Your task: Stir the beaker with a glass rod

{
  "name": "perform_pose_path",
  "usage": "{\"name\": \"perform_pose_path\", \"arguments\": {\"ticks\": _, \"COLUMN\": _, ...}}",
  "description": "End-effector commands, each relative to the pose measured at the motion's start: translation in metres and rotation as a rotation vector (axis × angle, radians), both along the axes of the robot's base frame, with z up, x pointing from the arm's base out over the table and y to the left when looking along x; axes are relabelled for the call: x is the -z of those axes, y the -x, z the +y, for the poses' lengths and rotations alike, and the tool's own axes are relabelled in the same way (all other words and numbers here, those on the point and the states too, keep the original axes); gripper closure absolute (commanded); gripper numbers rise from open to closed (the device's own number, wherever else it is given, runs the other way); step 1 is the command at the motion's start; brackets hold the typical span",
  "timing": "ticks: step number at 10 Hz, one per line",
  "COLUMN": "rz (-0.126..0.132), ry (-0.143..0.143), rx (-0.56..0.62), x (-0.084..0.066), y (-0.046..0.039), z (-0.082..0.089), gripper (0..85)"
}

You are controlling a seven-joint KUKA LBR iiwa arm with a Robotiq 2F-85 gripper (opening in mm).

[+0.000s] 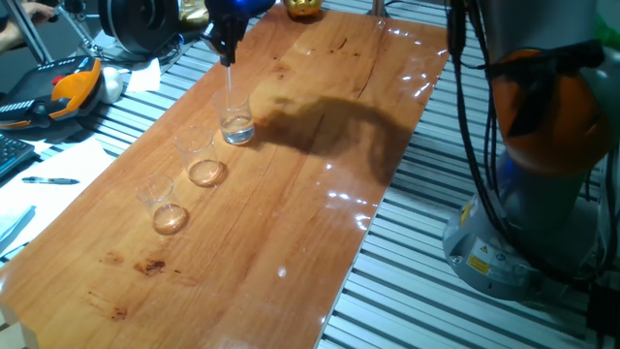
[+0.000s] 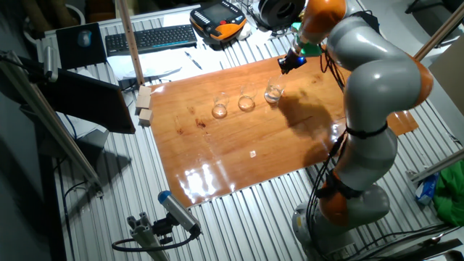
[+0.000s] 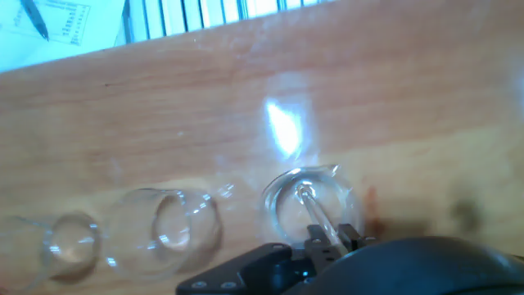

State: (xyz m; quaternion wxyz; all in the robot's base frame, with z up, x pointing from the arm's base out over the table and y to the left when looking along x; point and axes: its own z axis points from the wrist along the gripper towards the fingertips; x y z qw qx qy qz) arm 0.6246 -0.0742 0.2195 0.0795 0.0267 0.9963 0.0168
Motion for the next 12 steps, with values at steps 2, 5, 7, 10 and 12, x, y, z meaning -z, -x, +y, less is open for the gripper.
{"name": "perform_pose_path", "arguments": {"ticks": 2, "rz": 0.072, "ry": 0.099, "rx": -0.153, "x": -0.004, "y": 0.0020, "z": 0.001, "gripper": 85.0}}
{"name": "perform_pose_path", "arguments": {"ticks": 5, "rz": 0.248, "ry": 0.110, "rx": -0.138, "x": -0.004, "y": 0.0023, "z": 0.000, "gripper": 85.0}}
{"name": "perform_pose_path", "arguments": {"ticks": 7, "rz": 0.323, "ry": 0.034, "rx": -0.056, "x": -0.003, "y": 0.0020, "z": 0.002, "gripper": 85.0}}
{"name": "perform_pose_path", "arguments": {"ticks": 10, "rz": 0.330, "ry": -0.079, "rx": 0.071, "x": 0.003, "y": 0.0020, "z": 0.005, "gripper": 85.0}}
{"name": "perform_pose_path", "arguments": {"ticks": 12, "rz": 0.169, "ry": -0.166, "rx": 0.184, "x": 0.007, "y": -0.0001, "z": 0.007, "gripper": 85.0}}
